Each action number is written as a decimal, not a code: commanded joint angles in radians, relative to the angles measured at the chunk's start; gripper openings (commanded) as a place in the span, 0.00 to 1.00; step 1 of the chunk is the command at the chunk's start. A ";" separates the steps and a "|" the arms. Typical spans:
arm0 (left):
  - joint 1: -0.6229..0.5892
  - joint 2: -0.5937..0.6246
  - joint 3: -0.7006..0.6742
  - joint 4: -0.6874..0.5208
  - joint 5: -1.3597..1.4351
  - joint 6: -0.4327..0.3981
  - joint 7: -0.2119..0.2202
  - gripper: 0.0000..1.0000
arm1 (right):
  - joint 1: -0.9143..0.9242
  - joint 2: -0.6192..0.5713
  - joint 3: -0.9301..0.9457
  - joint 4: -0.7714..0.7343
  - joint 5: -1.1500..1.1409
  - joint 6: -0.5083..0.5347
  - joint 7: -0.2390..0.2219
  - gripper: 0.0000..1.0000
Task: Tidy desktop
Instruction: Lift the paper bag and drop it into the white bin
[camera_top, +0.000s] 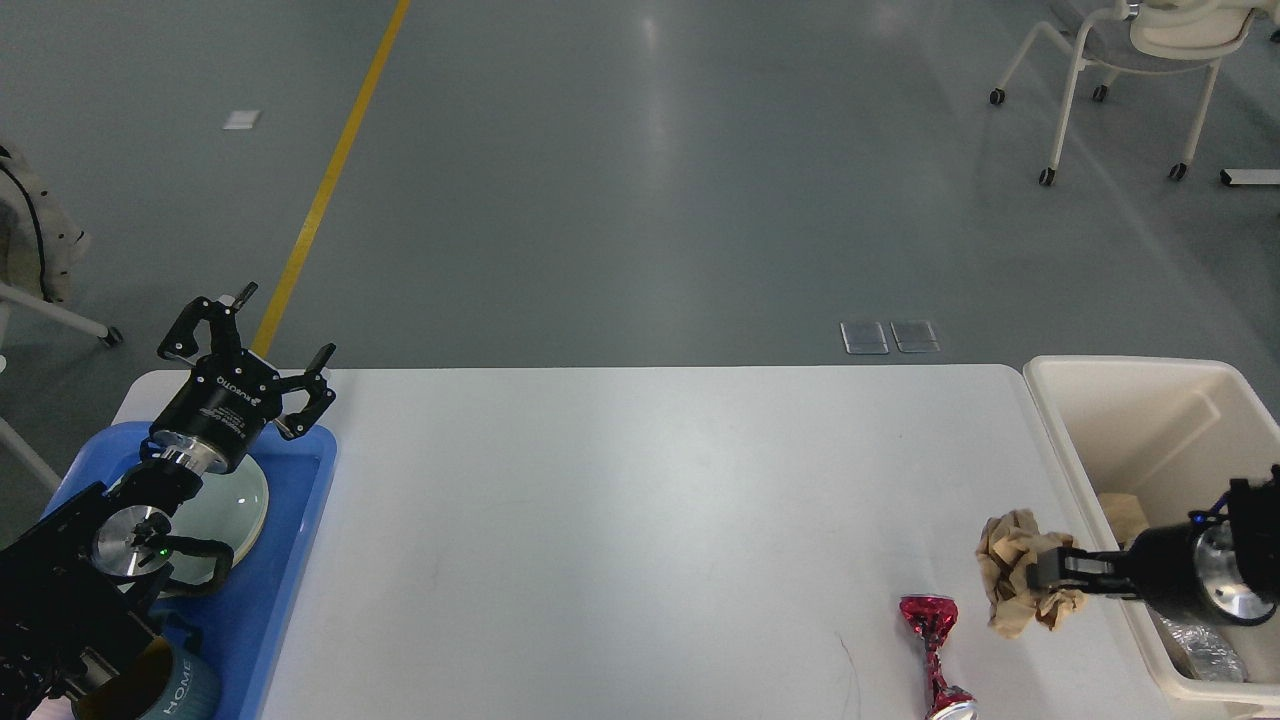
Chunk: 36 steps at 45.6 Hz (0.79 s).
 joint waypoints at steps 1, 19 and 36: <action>0.000 0.000 0.000 0.000 0.000 -0.001 0.000 1.00 | 0.553 -0.002 -0.110 0.031 -0.002 0.347 0.005 0.00; 0.000 0.000 0.000 0.000 0.000 0.001 0.000 1.00 | 1.007 0.044 0.137 -0.198 -0.080 0.915 0.057 0.00; 0.000 0.000 0.000 0.000 0.000 0.001 0.000 1.00 | 0.382 -0.074 -0.018 -0.569 -0.165 0.493 0.057 0.00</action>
